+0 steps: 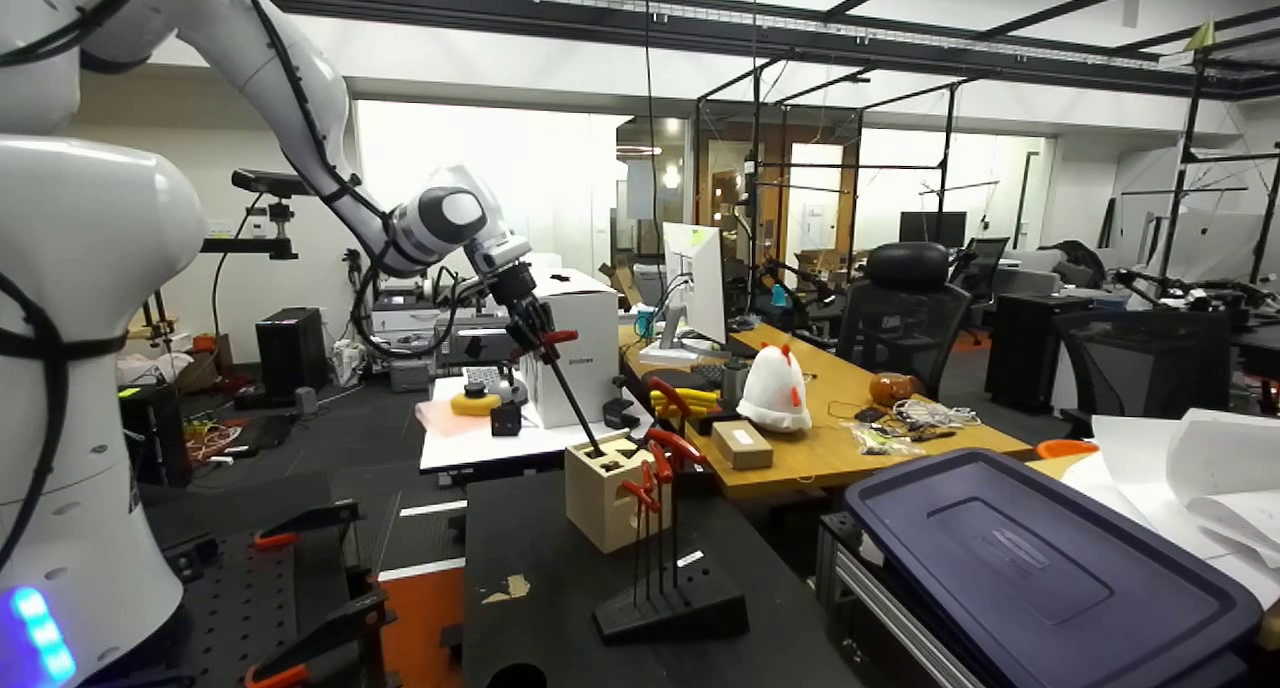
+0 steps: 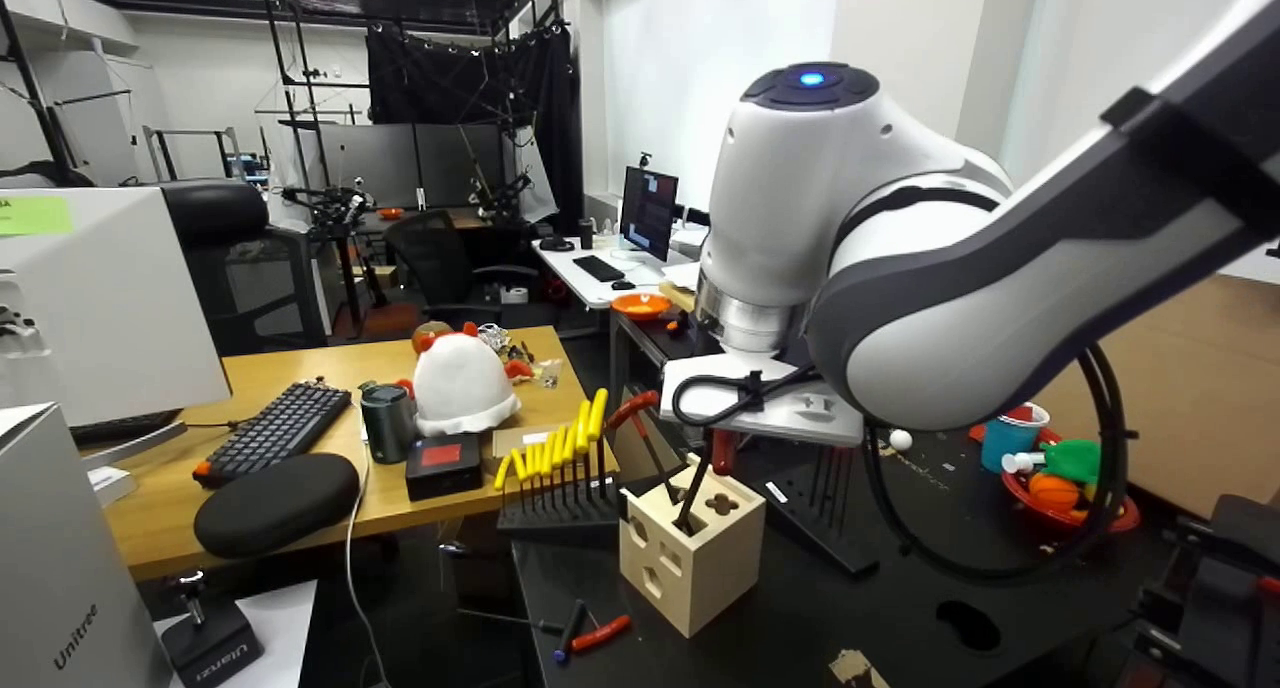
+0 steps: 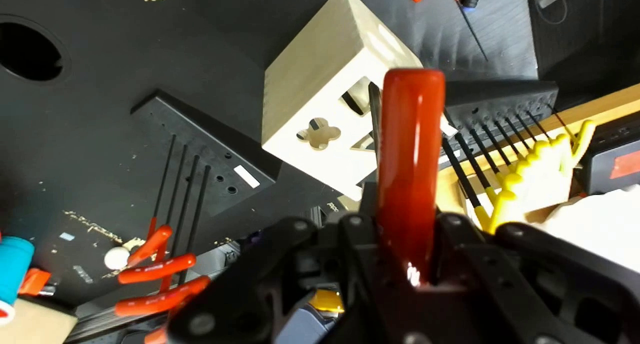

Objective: Pick up the orange object and put it on the holder.

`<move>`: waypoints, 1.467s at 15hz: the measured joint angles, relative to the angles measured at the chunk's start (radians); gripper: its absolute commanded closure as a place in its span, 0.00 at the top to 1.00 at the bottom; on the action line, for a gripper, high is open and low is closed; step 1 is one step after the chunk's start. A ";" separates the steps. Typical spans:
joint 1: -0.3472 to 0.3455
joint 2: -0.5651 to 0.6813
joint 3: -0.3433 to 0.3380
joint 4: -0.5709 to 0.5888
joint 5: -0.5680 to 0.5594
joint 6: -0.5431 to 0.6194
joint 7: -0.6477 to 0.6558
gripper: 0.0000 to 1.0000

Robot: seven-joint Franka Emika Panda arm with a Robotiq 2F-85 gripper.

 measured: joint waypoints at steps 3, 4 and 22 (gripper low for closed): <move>-0.009 -0.019 0.001 0.065 -0.079 -0.096 0.042 0.05; -0.015 -0.027 0.006 0.086 -0.099 -0.123 0.055 0.05; -0.706 -0.155 0.691 0.480 -0.425 -0.592 0.180 0.05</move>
